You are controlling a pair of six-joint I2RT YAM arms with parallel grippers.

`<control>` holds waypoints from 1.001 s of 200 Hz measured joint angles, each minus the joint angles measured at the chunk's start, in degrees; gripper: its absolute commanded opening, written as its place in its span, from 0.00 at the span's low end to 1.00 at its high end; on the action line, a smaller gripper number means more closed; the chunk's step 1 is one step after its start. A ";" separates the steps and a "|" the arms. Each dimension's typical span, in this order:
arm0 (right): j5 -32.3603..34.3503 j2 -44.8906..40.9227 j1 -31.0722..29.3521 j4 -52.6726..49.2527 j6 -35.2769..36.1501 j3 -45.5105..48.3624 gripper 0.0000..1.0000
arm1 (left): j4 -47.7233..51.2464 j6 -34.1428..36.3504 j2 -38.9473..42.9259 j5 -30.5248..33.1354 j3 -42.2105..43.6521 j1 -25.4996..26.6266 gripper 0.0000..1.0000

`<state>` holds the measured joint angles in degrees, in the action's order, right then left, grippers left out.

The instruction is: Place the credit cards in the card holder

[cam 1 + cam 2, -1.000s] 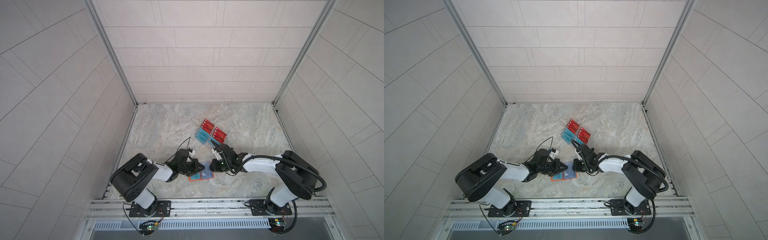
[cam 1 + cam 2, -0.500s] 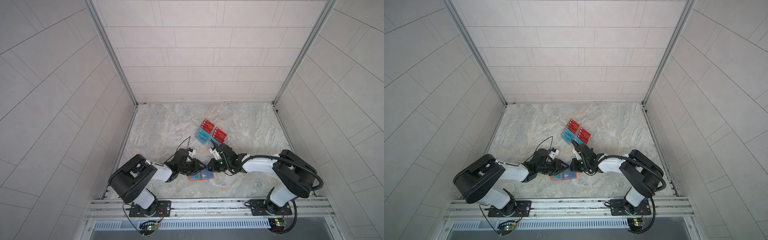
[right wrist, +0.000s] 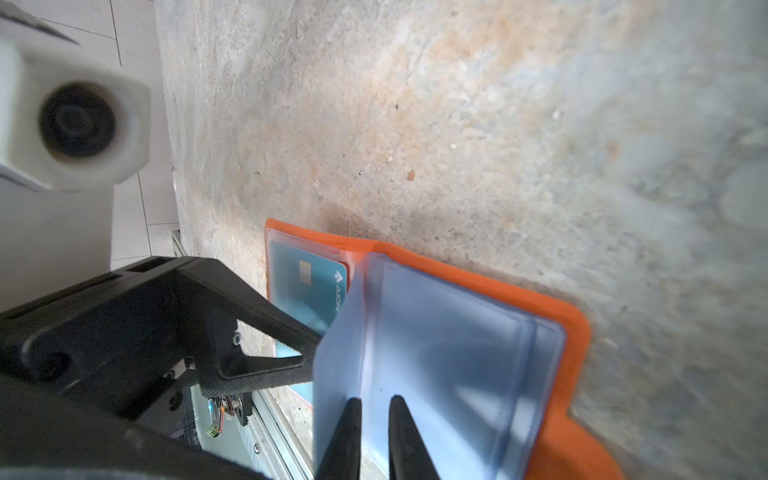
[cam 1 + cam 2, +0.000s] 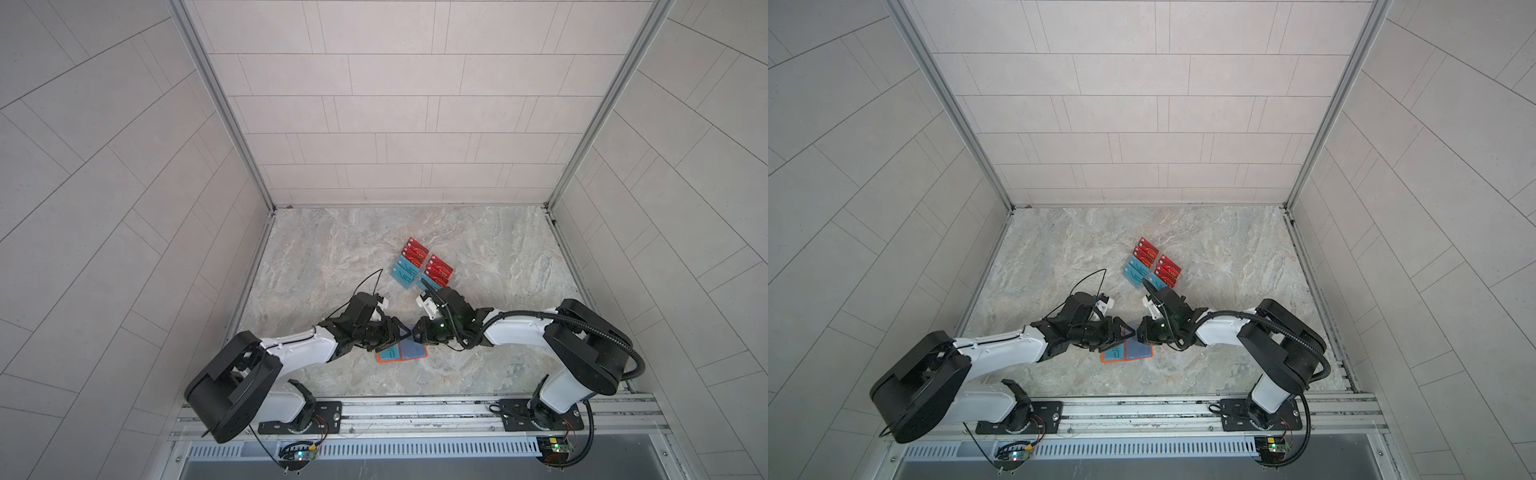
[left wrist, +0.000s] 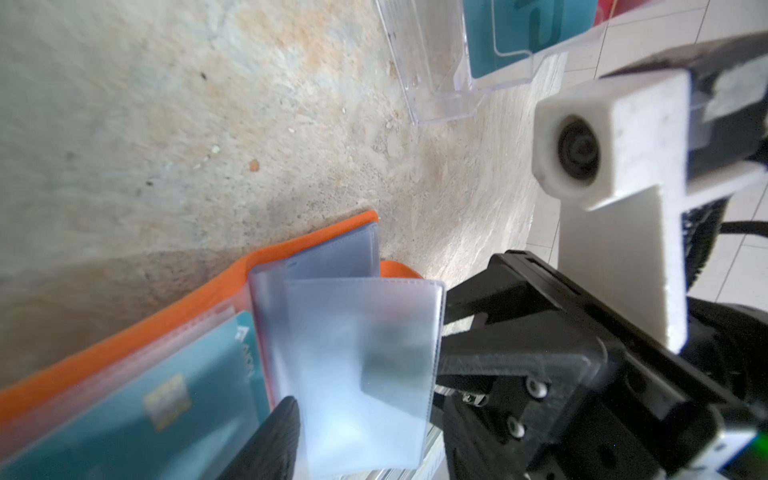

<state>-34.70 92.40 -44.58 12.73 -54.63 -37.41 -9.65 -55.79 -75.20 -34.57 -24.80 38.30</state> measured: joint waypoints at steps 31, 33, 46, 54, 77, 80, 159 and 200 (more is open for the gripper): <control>-1.20 0.92 -0.13 0.31 -0.04 -0.20 0.16 | 8.48 3.52 2.21 1.20 -2.56 -0.02 0.62; -1.25 0.92 -0.15 0.31 -0.04 -0.22 0.16 | 9.01 3.80 2.36 1.31 -2.62 -0.02 0.62; -1.49 0.92 -0.52 0.24 -0.04 -0.48 0.17 | 11.96 4.70 3.78 1.81 -2.69 -0.17 0.61; -1.55 0.94 -0.85 0.11 -0.04 -0.90 0.17 | 13.90 5.25 4.98 2.51 -2.69 -0.44 0.59; -1.88 1.75 -2.23 0.11 -0.02 -3.13 0.19 | 19.56 5.99 10.40 5.18 -2.71 -2.45 0.57; -1.90 1.90 -2.43 0.11 0.00 -3.52 0.20 | 20.04 5.95 11.06 5.35 -2.71 -2.93 0.57; -1.53 7.87 -4.17 0.52 0.17 -6.21 0.18 | 22.73 6.47 14.58 8.20 0.79 -8.94 0.58; -0.76 8.26 -4.57 0.55 0.15 -6.40 0.16 | 19.28 6.84 10.12 6.08 1.68 -8.94 0.51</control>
<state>-35.46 100.66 -49.15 13.28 -54.48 -43.81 9.63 -48.95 -65.08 -28.49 -23.11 29.36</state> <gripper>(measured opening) 0.169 0.539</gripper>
